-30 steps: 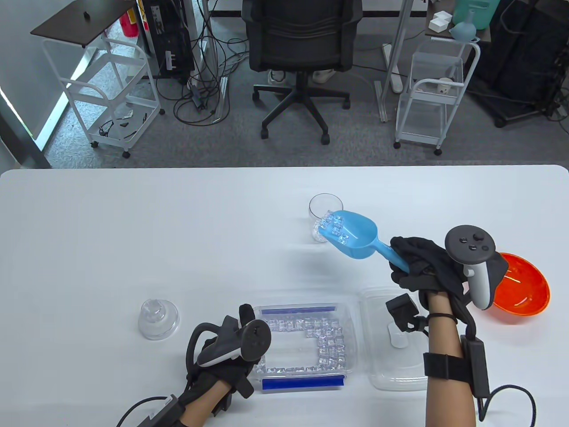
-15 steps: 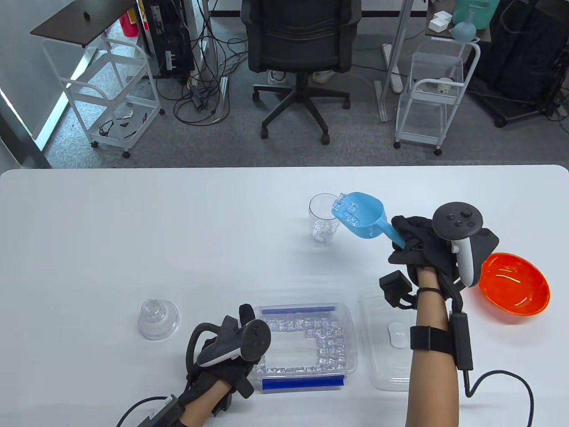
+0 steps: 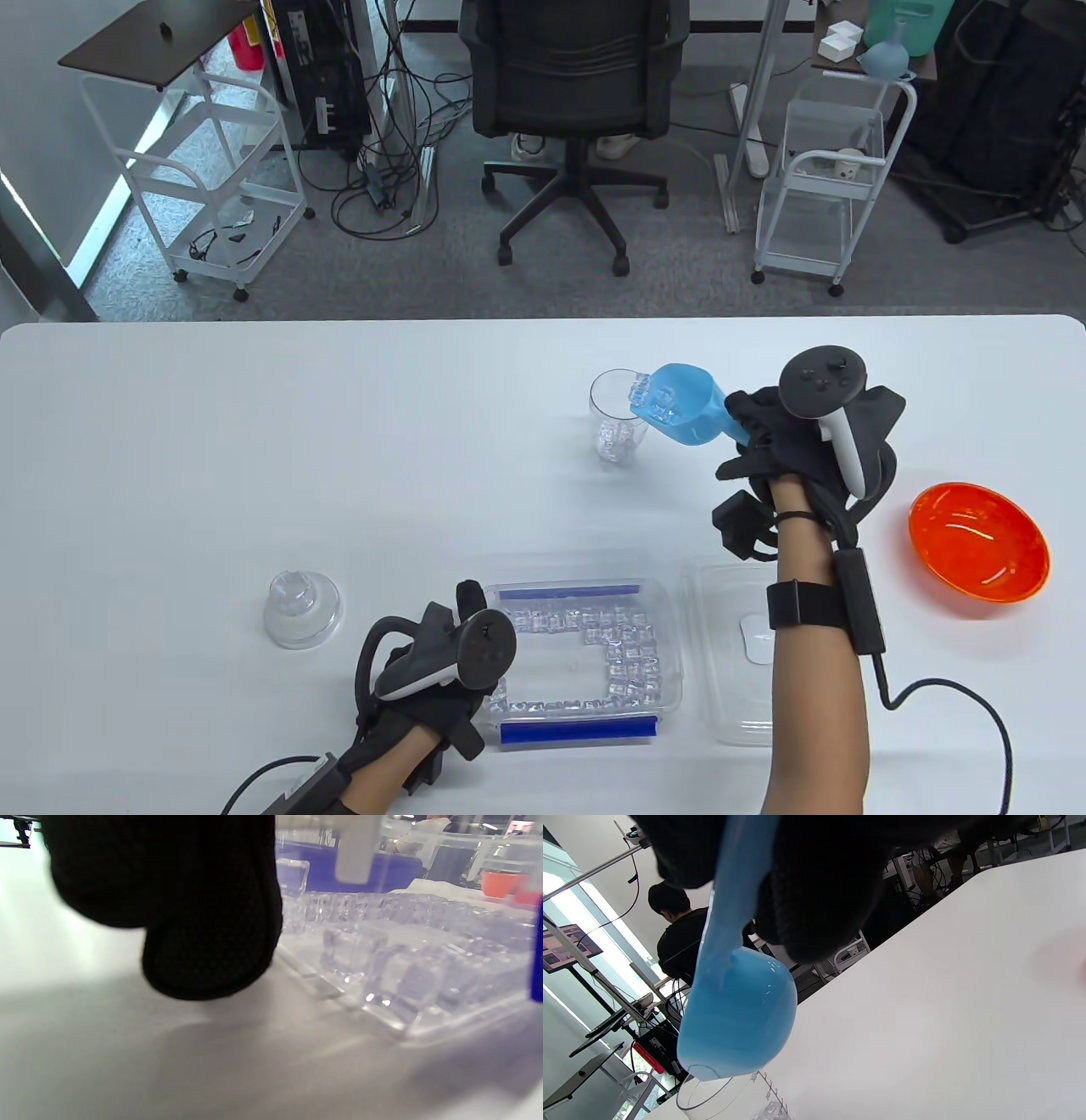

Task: Shake ice in a plastic shaker with both hands

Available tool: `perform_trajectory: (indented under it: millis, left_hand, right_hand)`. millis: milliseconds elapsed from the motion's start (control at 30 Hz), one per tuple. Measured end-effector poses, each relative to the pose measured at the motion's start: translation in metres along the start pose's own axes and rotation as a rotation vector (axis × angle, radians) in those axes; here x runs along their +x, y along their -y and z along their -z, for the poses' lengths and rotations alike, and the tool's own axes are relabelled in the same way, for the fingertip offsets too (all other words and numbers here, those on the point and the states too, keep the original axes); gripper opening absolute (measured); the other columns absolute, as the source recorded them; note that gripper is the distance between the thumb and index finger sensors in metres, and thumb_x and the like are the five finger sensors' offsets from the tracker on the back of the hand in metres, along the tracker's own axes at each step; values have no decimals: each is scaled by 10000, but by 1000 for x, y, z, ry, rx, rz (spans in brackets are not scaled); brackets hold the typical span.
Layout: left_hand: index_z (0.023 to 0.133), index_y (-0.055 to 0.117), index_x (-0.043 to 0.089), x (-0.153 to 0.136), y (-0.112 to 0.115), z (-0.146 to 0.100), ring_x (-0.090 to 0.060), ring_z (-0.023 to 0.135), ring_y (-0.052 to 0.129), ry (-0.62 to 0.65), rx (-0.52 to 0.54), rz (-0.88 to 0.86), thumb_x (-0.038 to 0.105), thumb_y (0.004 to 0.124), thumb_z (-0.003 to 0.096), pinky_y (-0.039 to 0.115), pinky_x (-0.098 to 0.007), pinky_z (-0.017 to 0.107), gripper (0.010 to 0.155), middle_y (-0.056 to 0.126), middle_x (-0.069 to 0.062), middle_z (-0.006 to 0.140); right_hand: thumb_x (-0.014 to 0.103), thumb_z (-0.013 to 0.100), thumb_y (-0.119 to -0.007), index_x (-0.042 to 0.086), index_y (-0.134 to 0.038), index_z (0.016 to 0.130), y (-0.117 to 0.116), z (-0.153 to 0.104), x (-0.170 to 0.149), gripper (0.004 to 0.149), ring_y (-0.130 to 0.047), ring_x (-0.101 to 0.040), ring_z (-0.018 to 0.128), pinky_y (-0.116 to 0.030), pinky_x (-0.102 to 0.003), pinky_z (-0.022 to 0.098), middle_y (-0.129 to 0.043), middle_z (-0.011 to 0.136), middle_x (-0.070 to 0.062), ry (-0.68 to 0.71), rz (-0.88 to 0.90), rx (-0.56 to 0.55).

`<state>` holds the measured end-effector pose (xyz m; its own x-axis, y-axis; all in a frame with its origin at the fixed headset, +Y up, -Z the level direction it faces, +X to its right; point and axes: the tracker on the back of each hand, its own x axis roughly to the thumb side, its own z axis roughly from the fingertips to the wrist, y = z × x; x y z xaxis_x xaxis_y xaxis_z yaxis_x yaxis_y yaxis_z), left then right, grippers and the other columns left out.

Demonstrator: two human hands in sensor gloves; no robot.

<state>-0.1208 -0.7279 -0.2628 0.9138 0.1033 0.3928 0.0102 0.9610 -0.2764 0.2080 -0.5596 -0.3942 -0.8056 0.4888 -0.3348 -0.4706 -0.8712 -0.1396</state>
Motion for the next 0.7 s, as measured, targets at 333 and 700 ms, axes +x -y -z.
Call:
perform_trajectory:
  millis: [333, 700]
  left_hand:
    - [1014, 180, -233, 0, 0, 0, -268, 421, 1068, 0, 0, -2, 274, 423, 641, 888, -333, 273, 675, 960, -243, 703]
    - [1014, 180, -233, 0, 0, 0, -269, 418, 1069, 0, 0, -3, 274, 423, 641, 888, -334, 271, 675, 961, -244, 702]
  right_hand:
    - [415, 517, -734, 112, -907, 826, -6, -12, 47, 466, -1011, -167, 204, -840, -247, 117, -998, 459, -37, 112, -350, -134]
    - [414, 516, -732, 115, -906, 829, -13, -23, 64, 466, -1011, -176, 212, -839, -255, 124, -996, 465, -41, 186, -449, -173]
